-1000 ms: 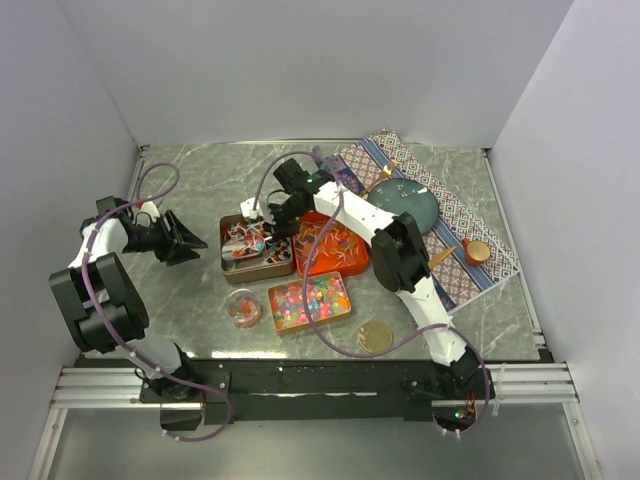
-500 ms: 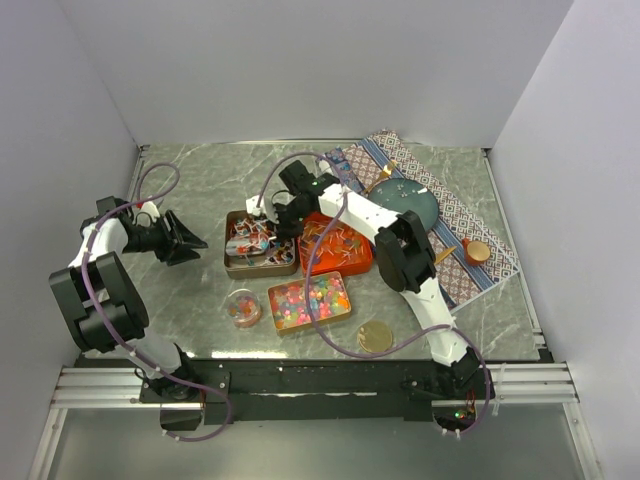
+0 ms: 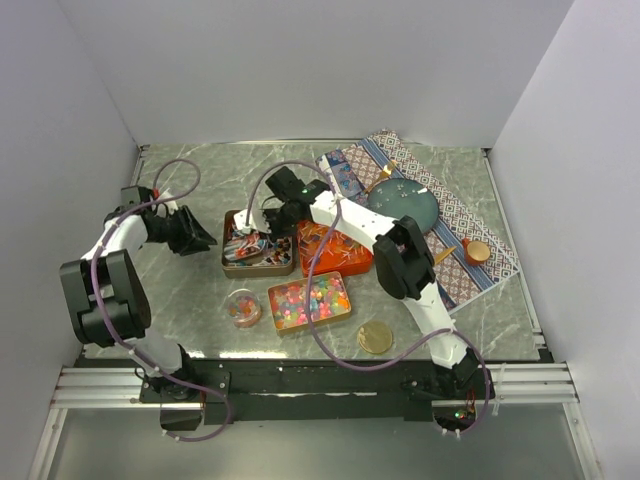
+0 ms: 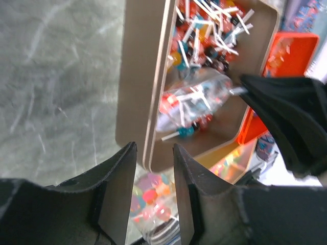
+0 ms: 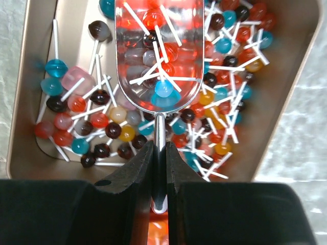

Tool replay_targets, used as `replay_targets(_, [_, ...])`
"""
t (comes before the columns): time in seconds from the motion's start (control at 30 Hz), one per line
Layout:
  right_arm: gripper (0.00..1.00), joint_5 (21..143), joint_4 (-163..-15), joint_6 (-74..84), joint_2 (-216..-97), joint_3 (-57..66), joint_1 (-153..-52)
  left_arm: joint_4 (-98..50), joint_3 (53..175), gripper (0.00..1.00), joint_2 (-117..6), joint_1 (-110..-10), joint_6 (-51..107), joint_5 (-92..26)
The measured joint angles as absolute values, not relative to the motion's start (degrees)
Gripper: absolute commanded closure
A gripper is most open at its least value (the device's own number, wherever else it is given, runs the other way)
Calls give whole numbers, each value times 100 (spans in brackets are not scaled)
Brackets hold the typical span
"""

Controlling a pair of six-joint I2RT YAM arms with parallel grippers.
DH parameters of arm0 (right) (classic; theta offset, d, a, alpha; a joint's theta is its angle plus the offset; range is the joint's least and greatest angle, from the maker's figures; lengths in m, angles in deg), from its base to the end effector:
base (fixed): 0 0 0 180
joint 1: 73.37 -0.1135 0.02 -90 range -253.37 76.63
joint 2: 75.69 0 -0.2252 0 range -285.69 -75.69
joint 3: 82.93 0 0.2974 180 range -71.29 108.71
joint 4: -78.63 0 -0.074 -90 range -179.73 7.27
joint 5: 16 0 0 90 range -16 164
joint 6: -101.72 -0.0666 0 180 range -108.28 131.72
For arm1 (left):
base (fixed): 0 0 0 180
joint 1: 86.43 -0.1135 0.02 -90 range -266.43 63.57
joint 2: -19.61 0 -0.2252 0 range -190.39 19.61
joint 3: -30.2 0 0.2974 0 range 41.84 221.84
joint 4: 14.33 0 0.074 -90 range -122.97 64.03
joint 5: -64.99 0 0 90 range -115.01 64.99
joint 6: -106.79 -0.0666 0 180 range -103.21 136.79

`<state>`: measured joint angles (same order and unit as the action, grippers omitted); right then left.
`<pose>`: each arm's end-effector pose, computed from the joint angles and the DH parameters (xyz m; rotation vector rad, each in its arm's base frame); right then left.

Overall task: Pack the candies
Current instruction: Scoop the fake candies from the storage box, then place the fake candies in the packing bottle.

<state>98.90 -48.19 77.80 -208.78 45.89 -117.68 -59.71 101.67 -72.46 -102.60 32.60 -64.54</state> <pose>0.3688 0.3992 0.1425 -2.1263 1.2835 0.4007 0.3552 0.0589 0.1194 -0.5206 2.5320 -0.9244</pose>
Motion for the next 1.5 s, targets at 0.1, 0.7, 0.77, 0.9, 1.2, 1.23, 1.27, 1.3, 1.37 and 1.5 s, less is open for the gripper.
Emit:
replay_targets(0.1, [100, 9869, -4813, 8069, -20793, 4589, -11772, -5811, 10305, 60, -7480, -10185, 3360, -6257])
replay_targets(0.7, [100, 10885, -4273, 7942, -20579, 4622, -11250, -5711, 10423, 57, -7672, -10264, 3402, -6047])
replay_targets(0.77, [100, 10913, -4177, 7865, -20518, 4552, -11211, -5711, 10423, 55, -7639, -10332, 3409, -6049])
replay_targets(0.9, [100, 10863, -4074, 7774, -20168, 4356, -11171, -5715, 10434, 49, -7541, -10489, 3424, -6005])
replay_targets(1.2, [100, 10400, -3773, 7977, -18588, 3466, -11591, -5730, 10781, 43, -7511, -10575, 3551, -5667])
replay_targets(1.23, [100, 10297, -3766, 8010, -18465, 3311, -11700, -5735, 10834, 43, -7508, -10577, 3553, -5645])
replay_targets(1.27, [100, 10203, -3727, 8034, -18382, 3182, -11812, -5737, 10875, 43, -7500, -10585, 3557, -5634])
replay_targets(1.3, [100, 10113, -3703, 8047, -18336, 3086, -11899, -5735, 10901, 43, -7484, -10594, 3562, -5632])
replay_targets(1.37, [100, 9952, -3648, 8060, -18299, 2933, -12098, -5728, 10912, 43, -7427, -10612, 3601, -5638])
replay_targets(1.5, [100, 9606, -3532, 8049, -18299, 2758, -12406, -5706, 10901, 43, -7202, -10649, 3677, -5667])
